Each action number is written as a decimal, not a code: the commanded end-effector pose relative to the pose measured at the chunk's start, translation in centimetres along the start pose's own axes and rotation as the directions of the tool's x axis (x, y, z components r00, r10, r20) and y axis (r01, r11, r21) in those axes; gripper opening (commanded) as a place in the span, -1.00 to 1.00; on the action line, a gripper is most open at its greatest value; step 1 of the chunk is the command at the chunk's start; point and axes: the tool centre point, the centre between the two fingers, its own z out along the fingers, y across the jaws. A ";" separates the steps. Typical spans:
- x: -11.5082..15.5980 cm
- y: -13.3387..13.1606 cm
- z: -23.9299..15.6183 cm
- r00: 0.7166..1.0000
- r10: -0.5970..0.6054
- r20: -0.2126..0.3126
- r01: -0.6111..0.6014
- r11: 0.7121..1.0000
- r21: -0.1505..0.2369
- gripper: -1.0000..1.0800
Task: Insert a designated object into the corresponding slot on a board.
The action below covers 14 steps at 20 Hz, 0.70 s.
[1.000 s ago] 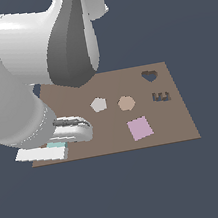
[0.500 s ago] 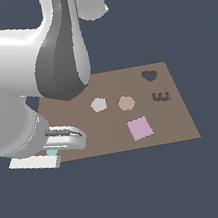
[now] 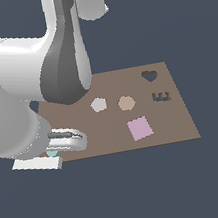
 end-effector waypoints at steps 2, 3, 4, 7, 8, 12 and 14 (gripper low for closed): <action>0.0 0.0 0.8 1.000 0.000 0.001 0.000 1.000 0.000 0.92; 0.0 0.0 0.9 1.000 0.000 0.001 0.000 1.000 0.000 0.92; 0.0 0.0 0.9 1.000 0.000 0.001 0.000 1.000 0.000 -1.00; 0.0 0.0 0.9 1.000 0.000 0.001 0.000 1.000 0.000 -1.00; 0.0 0.0 0.9 1.000 0.000 0.001 0.000 1.000 0.000 -1.00; 0.0 0.0 0.9 1.000 0.000 0.001 0.000 1.000 0.000 -1.00; 0.0 0.0 0.8 1.000 0.000 0.001 0.000 1.000 0.000 -1.00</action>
